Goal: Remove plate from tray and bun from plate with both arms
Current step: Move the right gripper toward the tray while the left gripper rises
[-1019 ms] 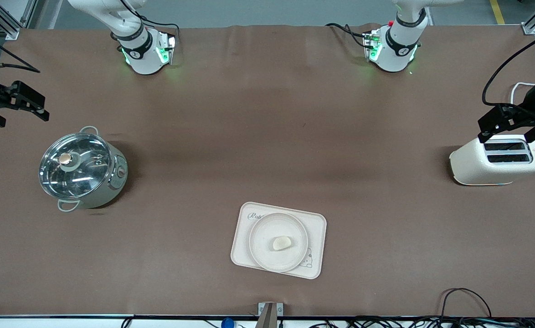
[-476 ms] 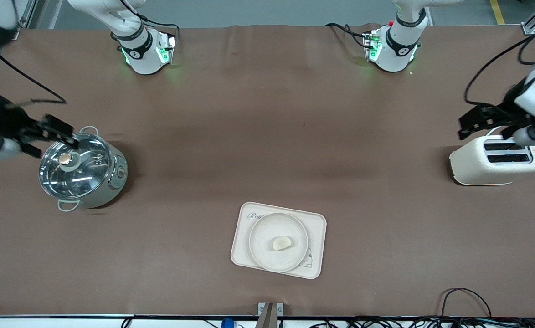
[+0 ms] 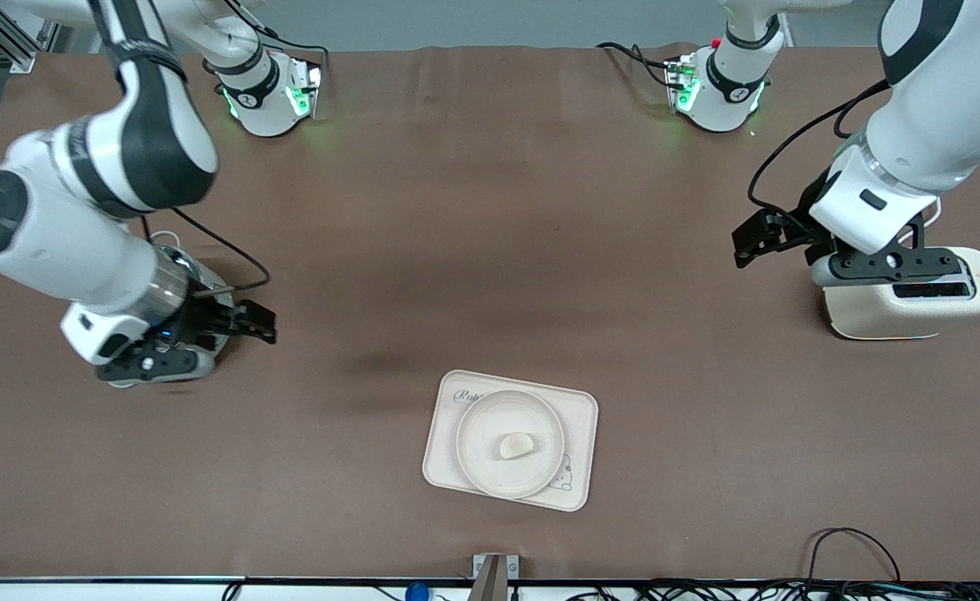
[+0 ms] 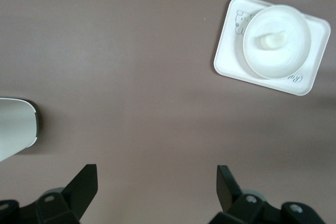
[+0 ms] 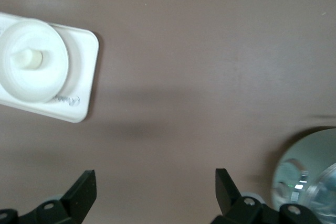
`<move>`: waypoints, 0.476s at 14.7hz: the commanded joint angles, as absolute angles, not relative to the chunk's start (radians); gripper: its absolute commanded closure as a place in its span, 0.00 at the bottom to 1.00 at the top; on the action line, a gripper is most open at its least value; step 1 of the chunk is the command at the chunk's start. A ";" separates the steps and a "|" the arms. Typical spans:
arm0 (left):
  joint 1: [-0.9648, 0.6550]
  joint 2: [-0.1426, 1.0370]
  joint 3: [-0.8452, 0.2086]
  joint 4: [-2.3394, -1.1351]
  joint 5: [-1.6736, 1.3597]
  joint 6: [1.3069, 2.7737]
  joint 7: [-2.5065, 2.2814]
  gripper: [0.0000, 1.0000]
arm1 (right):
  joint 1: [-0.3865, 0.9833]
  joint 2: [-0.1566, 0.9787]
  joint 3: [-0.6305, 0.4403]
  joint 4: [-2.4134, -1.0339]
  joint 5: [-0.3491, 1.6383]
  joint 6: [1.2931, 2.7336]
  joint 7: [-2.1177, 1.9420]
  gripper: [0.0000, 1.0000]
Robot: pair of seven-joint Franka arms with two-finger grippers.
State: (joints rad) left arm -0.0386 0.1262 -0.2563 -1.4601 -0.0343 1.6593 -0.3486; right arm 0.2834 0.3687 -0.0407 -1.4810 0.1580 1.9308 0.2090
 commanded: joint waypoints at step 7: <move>-0.021 0.071 -0.255 -1.457 0.035 1.555 -0.328 0.00 | 0.451 0.644 -0.046 -1.315 0.235 2.158 0.528 0.00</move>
State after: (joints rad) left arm -0.0247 0.0800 -0.2544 -1.4548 0.0177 1.5699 -0.3446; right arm 0.4191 0.5466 -0.0378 -1.4149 0.2159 2.1276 0.4985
